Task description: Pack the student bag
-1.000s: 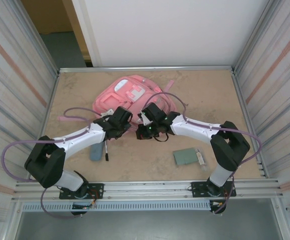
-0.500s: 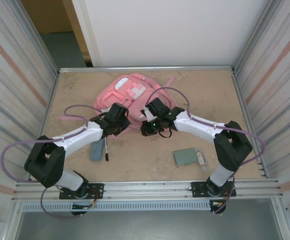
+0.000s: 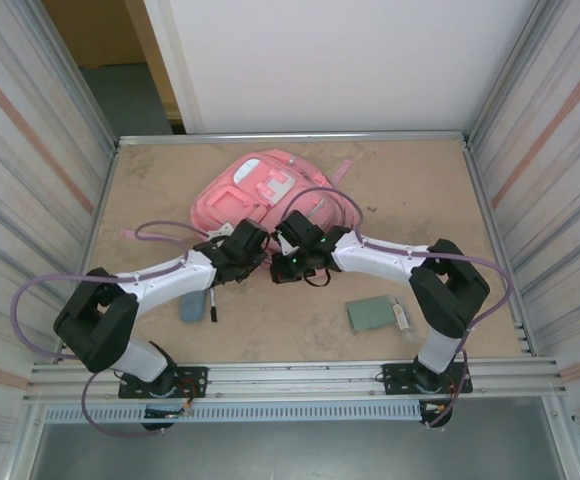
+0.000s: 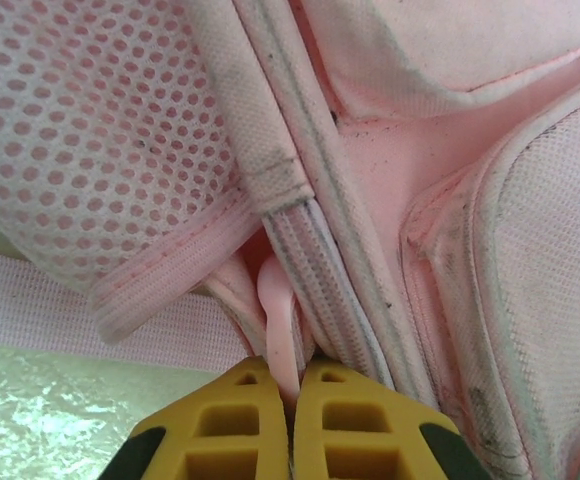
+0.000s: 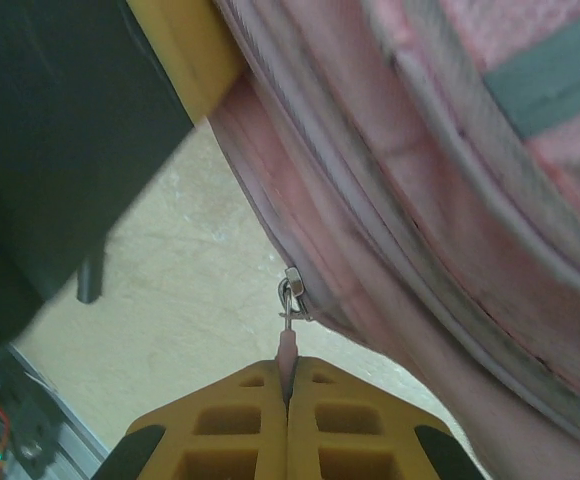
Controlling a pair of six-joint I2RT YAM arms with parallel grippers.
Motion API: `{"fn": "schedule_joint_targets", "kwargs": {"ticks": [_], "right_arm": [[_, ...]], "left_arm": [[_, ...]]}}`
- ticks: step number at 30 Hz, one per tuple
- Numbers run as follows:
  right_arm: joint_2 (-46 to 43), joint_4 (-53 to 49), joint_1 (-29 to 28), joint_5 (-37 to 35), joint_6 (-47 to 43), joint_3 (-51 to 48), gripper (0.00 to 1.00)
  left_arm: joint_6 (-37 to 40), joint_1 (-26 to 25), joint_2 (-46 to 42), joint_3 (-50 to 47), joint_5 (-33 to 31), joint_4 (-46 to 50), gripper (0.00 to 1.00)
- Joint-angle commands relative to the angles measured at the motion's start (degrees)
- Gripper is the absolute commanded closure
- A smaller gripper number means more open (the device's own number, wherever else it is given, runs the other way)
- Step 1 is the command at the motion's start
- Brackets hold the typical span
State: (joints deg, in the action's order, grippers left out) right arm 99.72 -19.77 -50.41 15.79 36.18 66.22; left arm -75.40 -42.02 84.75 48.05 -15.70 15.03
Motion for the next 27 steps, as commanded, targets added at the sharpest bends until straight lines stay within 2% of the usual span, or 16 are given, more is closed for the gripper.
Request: {"fn": "schedule_joint_targets", "kwargs": {"ticks": [1, 6, 11, 16, 20, 25, 27], "right_arm": [[-1.3, 6.6, -1.2, 0.6, 4.8, -0.7, 1.00], [-3.1, 9.6, -2.2, -0.1, 6.1, -4.4, 1.00], [-7.9, 6.8, -2.1, -2.6, 0.1, -10.2, 0.74], [-20.2, -0.7, -1.8, -9.8, -20.0, -13.0, 0.50], [-24.2, -4.4, -0.6, -16.8, -36.1, -13.5, 0.44], [-22.9, 0.3, 0.9, -11.2, -58.4, -16.2, 0.35], [-20.5, 2.6, 1.0, -11.2, -63.9, -16.8, 0.35]], "left_arm": [[-4.2, -1.5, 0.1, -0.5, -0.3, -2.7, 1.00], [-5.2, -1.0, -1.7, -2.9, -1.8, -3.7, 1.00], [-2.3, 1.6, -5.7, -4.9, -2.2, -2.6, 1.00], [2.2, 3.8, -8.5, -4.6, 0.5, -2.1, 1.00], [5.7, 4.2, -10.1, -3.0, 0.8, -0.5, 1.00], [7.6, 4.7, -11.1, -2.6, 3.2, -0.4, 1.00], [7.7, 5.1, -10.6, -2.5, 4.9, -1.0, 1.00]]}}
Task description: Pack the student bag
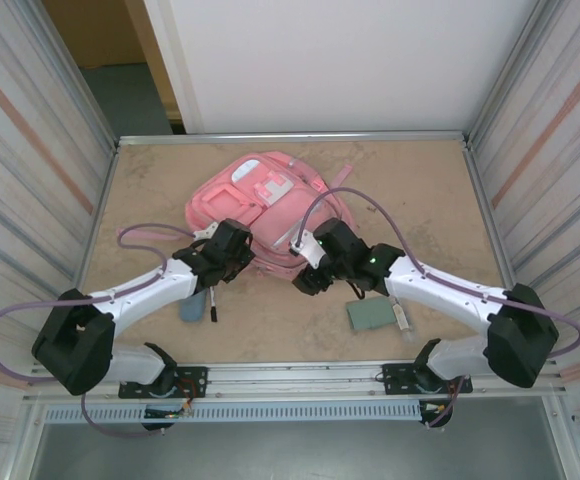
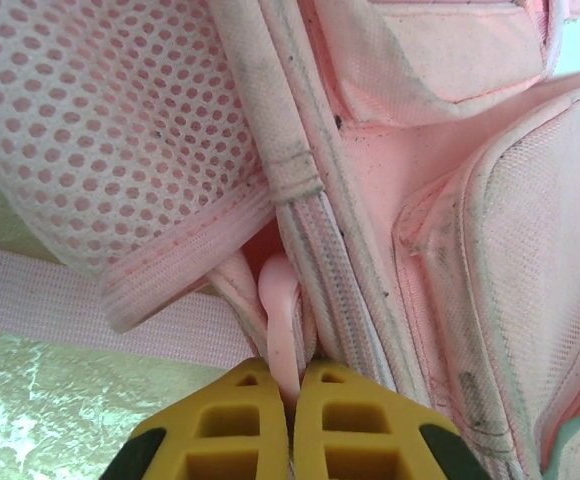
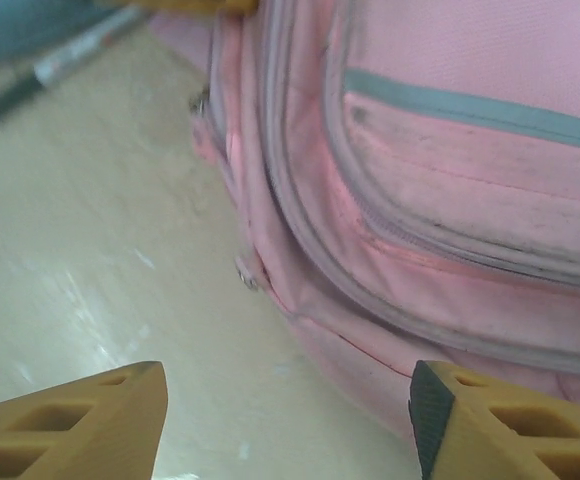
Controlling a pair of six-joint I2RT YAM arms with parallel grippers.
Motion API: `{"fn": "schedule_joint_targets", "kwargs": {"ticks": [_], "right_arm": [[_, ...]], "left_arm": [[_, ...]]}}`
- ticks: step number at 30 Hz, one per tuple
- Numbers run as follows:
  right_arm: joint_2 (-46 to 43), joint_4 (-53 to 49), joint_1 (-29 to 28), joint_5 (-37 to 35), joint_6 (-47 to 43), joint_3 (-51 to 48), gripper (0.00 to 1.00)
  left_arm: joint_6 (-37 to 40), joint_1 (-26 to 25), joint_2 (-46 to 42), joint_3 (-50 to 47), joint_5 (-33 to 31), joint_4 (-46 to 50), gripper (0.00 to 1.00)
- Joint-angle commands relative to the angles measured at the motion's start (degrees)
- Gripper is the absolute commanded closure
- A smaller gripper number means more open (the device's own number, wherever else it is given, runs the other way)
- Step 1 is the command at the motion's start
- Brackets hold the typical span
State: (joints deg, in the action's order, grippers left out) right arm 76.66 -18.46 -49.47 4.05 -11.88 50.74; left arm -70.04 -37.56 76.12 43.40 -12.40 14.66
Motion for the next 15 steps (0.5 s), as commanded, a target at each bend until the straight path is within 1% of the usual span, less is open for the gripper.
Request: {"fn": "schedule_joint_targets", "kwargs": {"ticks": [1, 2, 5, 6, 7, 8, 12, 13, 14, 15], "right_arm": [[4.4, 1.6, 0.7, 0.4, -17.5, -0.8, 0.35], [6.5, 1.7, 1.5, -0.6, -17.8, 0.1, 0.36], [11.5, 3.5, 3.4, -3.8, -18.8, 2.8, 0.46], [12.2, 4.4, 3.9, -3.5, -19.1, 3.2, 0.51], [12.3, 5.4, 4.4, -3.4, -18.5, 3.6, 0.64], [11.7, 5.9, 4.6, -2.8, -17.8, 3.9, 0.72], [6.0, 3.5, 5.6, 7.5, -15.8, 5.7, 0.82], [5.0, 2.2, 6.2, 10.4, -15.2, 6.3, 0.88], [4.4, 1.3, 6.9, 12.8, -14.9, 6.7, 1.00], [4.1, 0.1, 7.8, 15.5, -14.7, 7.4, 1.00]], "left_arm": [[2.9, 0.9, -1.8, 2.4, 2.8, -1.2, 1.00], [3.5, 0.9, -1.6, 2.5, 3.4, -1.6, 1.00], [4.5, 1.0, -1.1, 3.3, 4.4, -1.7, 1.00], [4.7, 1.1, -1.1, 3.3, 4.8, -1.8, 1.00], [4.8, 1.4, -1.3, 3.2, 5.5, -1.9, 1.00], [5.3, 1.6, -1.5, 3.1, 6.0, -2.1, 1.00], [6.8, 2.7, -2.0, 2.2, 5.7, -2.0, 1.00], [7.0, 3.4, -1.9, 1.8, 6.2, -2.5, 1.00], [7.2, 4.1, -1.7, 1.6, 7.0, -3.0, 1.00], [7.5, 4.8, -1.4, 1.3, 7.7, -3.6, 1.00]]}}
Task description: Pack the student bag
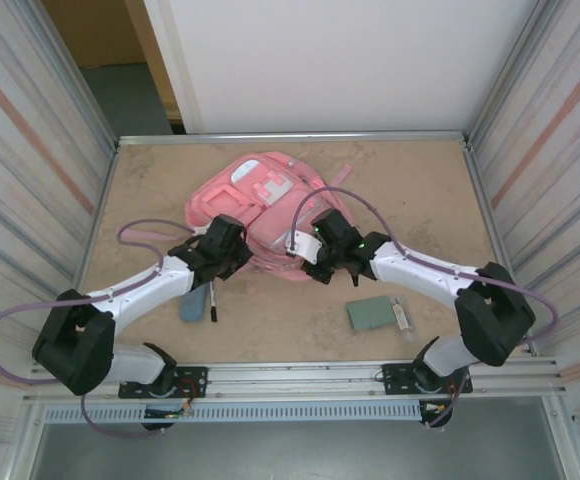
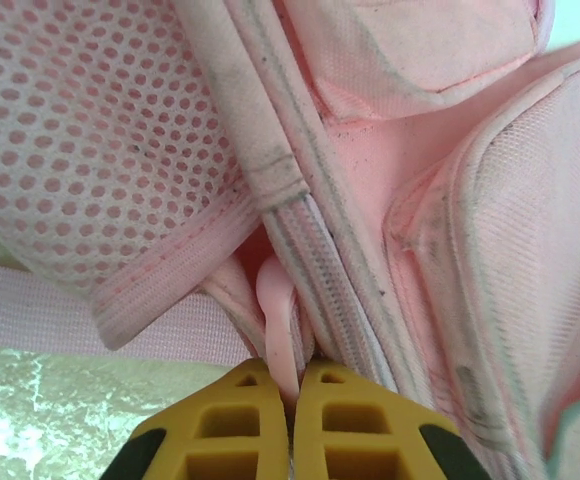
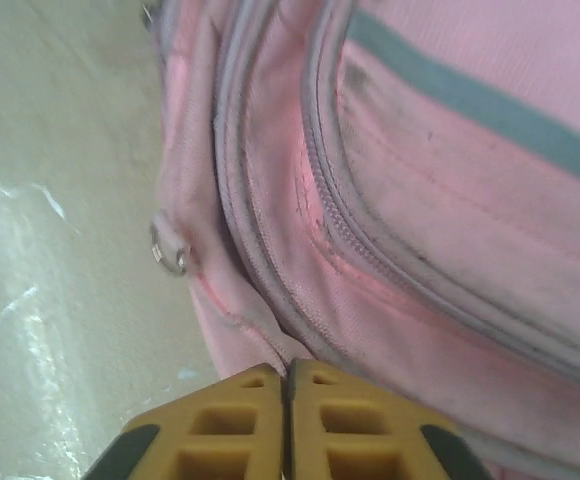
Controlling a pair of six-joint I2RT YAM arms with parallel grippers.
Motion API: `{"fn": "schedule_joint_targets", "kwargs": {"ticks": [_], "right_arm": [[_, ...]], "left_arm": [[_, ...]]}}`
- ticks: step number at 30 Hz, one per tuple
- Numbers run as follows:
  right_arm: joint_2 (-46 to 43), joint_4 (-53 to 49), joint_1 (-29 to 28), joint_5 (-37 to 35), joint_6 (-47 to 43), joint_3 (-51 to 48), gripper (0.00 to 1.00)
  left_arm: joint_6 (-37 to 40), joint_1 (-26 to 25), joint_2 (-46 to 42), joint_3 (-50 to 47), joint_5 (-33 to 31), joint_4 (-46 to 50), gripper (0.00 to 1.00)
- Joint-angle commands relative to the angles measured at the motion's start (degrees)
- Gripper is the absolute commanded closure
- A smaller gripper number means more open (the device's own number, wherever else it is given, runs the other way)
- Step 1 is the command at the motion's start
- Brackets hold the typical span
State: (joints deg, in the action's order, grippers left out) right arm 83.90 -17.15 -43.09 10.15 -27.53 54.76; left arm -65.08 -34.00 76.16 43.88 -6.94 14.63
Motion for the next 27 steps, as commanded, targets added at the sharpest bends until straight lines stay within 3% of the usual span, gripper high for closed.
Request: {"fn": "schedule_joint_targets", "kwargs": {"ticks": [1, 5, 9, 13, 14, 18, 20, 24, 25, 27], "right_arm": [[-3.1, -1.8, 2.5, 11.4, 1.4, 4.0, 1.00], [-1.7, -4.7, 5.7, 14.2, 2.8, 7.7, 1.00], [1.8, -10.6, 9.3, 23.1, 3.9, 15.5, 1.00], [5.0, -16.5, 9.5, 23.0, 2.5, 20.1, 1.00], [6.3, -18.1, 9.3, 22.6, 1.7, 20.6, 0.95], [6.6, -16.9, 6.2, 11.1, 0.5, 14.9, 0.88], [4.4, -12.6, 5.4, 9.1, 2.2, 9.8, 0.76], [-0.7, -7.5, 3.5, 4.2, 7.7, 4.0, 0.73], [-2.7, -6.7, 1.5, 0.8, 9.9, 3.0, 0.69], [-5.9, -5.7, -6.3, -8.3, 11.1, 1.1, 0.53]], "left_arm": [[3.1, 1.6, -1.2, 0.7, 2.2, -4.2, 1.00], [5.4, 1.8, 1.0, 0.0, 0.8, -8.0, 1.00], [6.7, 1.9, 3.8, 0.0, 1.7, -11.4, 1.00], [6.2, 2.4, 4.8, 0.3, 2.2, -12.3, 1.00], [6.0, 2.7, 4.6, 0.2, 2.2, -12.1, 1.00], [3.9, 2.7, 3.3, 0.2, 2.1, -11.0, 1.00], [2.4, 2.7, 2.9, 0.5, 3.5, -10.1, 1.00], [-0.4, 1.9, 2.1, -0.5, 5.4, -10.6, 1.00], [-1.1, 1.8, 2.1, -0.6, 6.0, -10.5, 1.00], [-2.2, 1.8, 1.9, -0.7, 7.8, -10.5, 1.00]]}}
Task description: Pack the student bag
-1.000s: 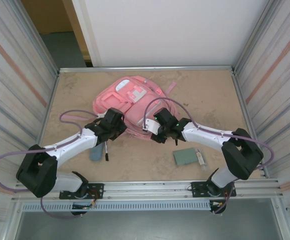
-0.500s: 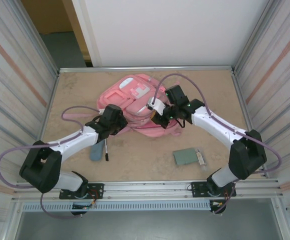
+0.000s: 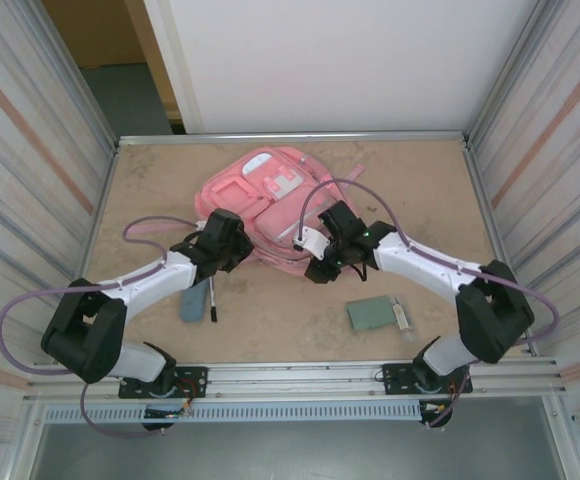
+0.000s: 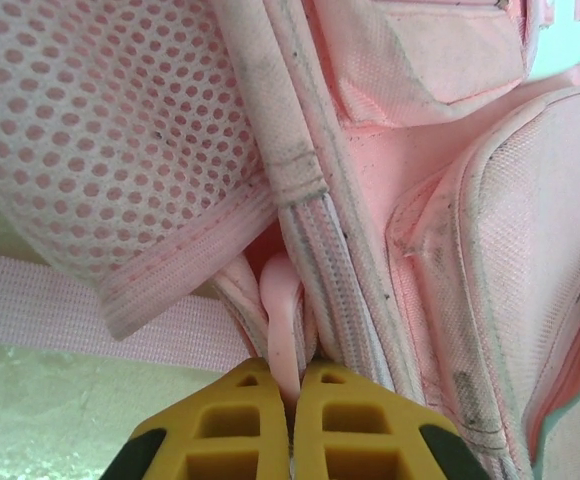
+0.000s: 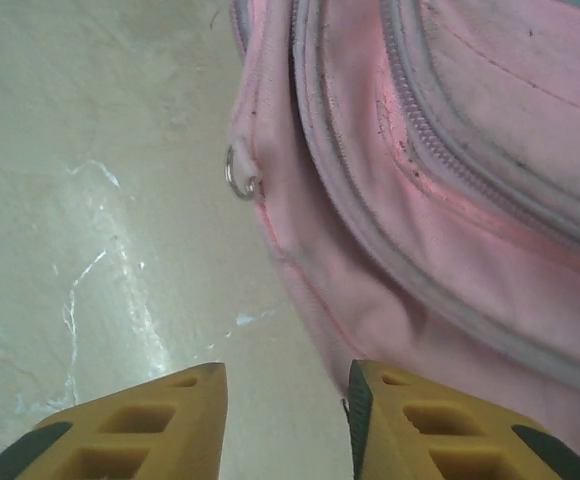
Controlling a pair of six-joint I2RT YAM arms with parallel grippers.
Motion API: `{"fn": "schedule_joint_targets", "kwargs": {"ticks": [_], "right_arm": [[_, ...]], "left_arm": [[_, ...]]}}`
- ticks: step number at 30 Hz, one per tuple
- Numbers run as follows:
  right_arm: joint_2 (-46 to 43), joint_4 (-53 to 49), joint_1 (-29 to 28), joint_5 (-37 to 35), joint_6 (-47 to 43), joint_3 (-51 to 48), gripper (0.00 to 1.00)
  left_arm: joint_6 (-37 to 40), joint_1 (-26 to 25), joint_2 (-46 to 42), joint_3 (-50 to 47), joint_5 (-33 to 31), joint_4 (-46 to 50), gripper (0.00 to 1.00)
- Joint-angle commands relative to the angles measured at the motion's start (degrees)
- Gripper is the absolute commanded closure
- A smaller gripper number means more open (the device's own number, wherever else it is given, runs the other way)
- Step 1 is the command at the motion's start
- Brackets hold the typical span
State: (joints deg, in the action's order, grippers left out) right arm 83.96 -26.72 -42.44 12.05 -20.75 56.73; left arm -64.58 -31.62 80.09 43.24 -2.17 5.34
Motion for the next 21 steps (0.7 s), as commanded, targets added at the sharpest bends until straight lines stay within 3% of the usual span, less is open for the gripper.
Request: {"fn": "schedule_joint_targets", "kwargs": {"ticks": [1, 3, 8, 12, 15, 21], "right_arm": [[-7.2, 4.6, -11.3, -14.3, 5.5, -1.8, 0.44], [-9.0, 9.6, -15.6, -18.7, 12.4, -4.6, 0.43], [-7.4, 29.5, -17.5, -17.9, 41.0, -13.7, 0.45], [0.0, 23.4, -18.4, -20.0, 60.4, -6.9, 0.45], [3.8, 24.0, -21.3, -23.6, 65.0, -4.9, 0.44], [10.5, 17.5, -23.4, -42.0, 71.8, 1.1, 0.44]], "left_arm": [[-2.8, -0.7, -2.3, -0.2, 4.1, -1.2, 1.00], [-3.4, -1.5, -3.0, -0.6, 4.3, -0.8, 1.00], [-5.6, -2.6, -4.5, -0.6, 4.9, -1.2, 1.00], [-5.5, -4.0, -5.9, 0.5, 3.3, 1.1, 1.00], [-6.8, -4.0, -6.4, 0.5, 5.0, 1.1, 1.00], [-9.9, -4.9, -9.0, -0.6, 8.1, -0.2, 1.00]]}}
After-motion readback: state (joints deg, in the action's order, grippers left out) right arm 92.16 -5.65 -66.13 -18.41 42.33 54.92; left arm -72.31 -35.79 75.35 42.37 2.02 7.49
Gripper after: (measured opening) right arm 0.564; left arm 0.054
